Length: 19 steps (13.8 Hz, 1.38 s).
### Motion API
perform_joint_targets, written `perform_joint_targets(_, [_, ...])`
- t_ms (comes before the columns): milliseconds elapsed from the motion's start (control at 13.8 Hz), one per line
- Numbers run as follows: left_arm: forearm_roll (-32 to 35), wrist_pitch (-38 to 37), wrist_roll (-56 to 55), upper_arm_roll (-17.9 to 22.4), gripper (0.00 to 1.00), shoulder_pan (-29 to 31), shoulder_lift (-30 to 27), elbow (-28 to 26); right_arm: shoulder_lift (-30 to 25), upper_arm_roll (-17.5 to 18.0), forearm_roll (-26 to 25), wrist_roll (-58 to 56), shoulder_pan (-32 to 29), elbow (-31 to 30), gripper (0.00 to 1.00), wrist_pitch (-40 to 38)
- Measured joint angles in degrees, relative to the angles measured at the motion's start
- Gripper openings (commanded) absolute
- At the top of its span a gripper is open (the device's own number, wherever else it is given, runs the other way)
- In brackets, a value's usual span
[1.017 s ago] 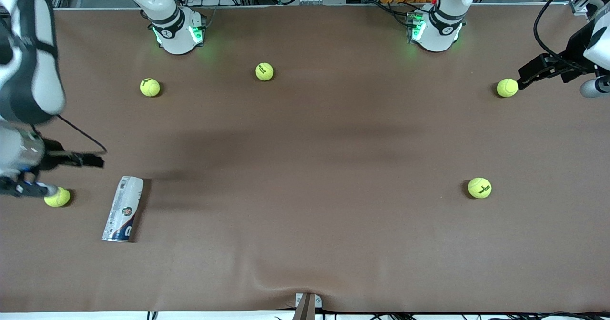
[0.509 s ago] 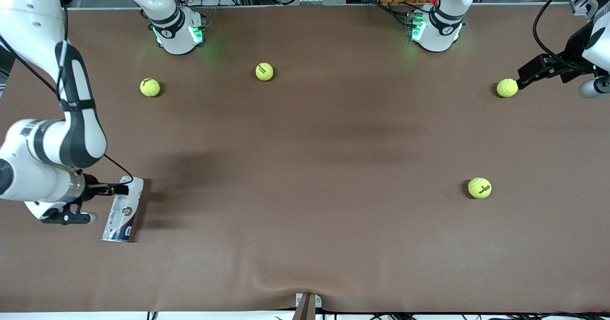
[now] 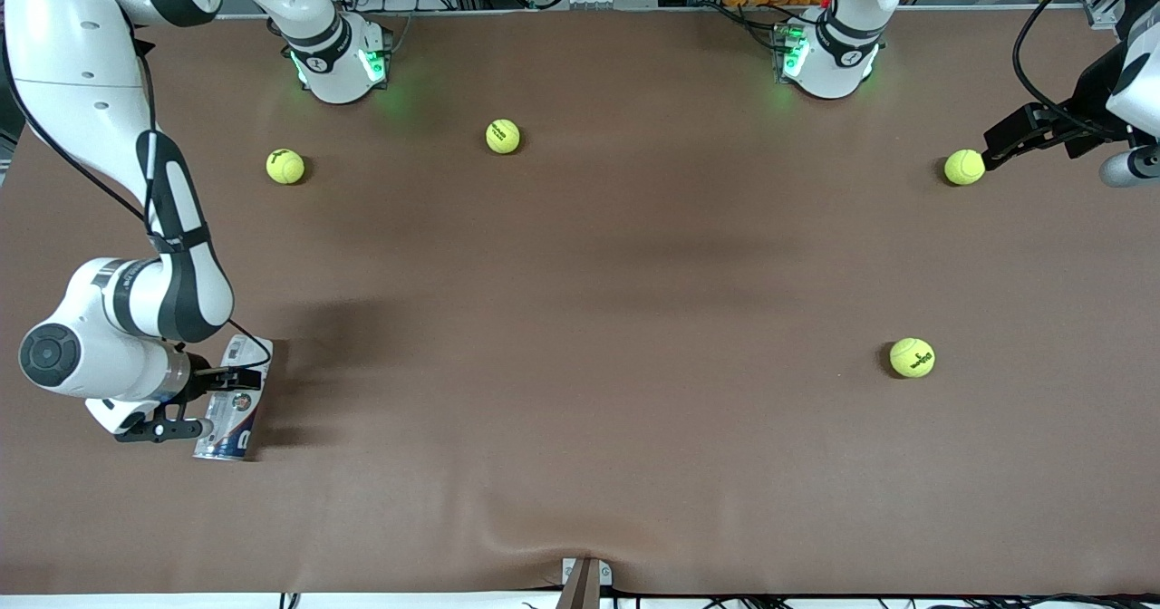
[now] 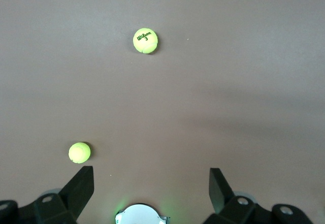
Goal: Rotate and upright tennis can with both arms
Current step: 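Close the right gripper around the can body and lift it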
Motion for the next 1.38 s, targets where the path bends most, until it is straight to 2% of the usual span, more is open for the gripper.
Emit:
perform_joint_targets(945, [0.0, 0.0, 0.0, 0.0, 1.0, 0.0, 0.0, -0.1, 3.8, 0.0, 0.0, -0.1, -1.2, 0.0, 1.0, 4.5])
perform_joint_targets(1017, [0.0, 0.0, 0.0, 0.0, 1.0, 0.0, 0.0, -0.1, 3.8, 0.0, 0.1, -0.1, -1.2, 0.0, 0.91, 4.6])
perform_joint_targets(1090, [0.0, 0.0, 0.0, 0.0, 1.0, 0.0, 0.1, -0.1, 3.8, 0.0, 0.1, -0.1, -1.2, 0.0, 0.78, 4.7])
perform_joint_targets(1381, [0.0, 0.0, 0.0, 0.0, 1.0, 0.0, 0.2, -0.1, 3.7, 0.1, 0.1, -1.1, -1.2, 0.3, 0.76, 4.7])
